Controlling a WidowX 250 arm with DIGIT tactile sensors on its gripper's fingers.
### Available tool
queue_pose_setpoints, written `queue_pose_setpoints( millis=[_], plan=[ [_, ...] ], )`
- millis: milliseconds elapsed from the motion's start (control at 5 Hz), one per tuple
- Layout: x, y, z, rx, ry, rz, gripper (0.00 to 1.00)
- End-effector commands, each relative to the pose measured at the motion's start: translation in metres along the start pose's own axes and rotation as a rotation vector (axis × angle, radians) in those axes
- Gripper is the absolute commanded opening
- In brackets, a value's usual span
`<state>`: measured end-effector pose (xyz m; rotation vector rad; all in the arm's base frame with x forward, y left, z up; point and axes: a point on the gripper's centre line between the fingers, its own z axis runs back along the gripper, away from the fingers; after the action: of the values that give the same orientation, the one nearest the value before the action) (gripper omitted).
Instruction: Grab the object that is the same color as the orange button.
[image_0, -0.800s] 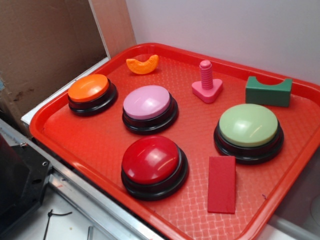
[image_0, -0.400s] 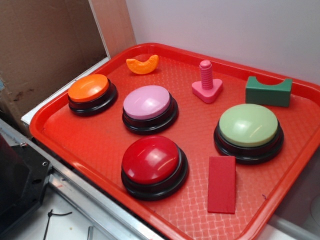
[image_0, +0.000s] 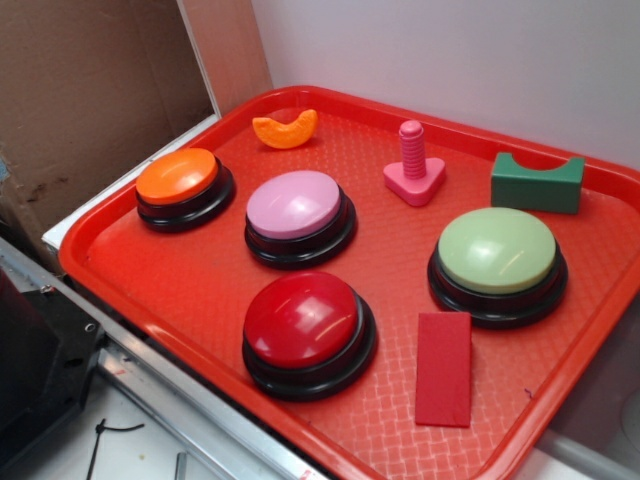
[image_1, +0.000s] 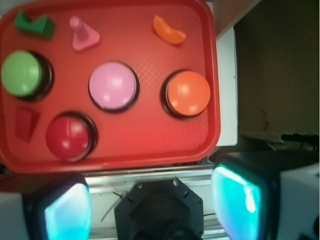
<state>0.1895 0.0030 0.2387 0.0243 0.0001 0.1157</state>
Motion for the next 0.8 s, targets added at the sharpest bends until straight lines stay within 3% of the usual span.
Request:
queue_pose_setpoints(
  millis=[0, 200, 400, 600],
  plan=[
    [0.075, 0.021, -0.006, 0.122, -0.019, -0.244, 1.0],
    [0.098, 0.034, -0.026, 0.184, 0.01, -0.499, 1.0],
    [0.111, 0.036, -0.049, 0.189, 0.022, -0.685, 1.0],
    [0.126, 0.044, -0.082, 0.154, 0.039, -0.729, 1.0]
  ],
)
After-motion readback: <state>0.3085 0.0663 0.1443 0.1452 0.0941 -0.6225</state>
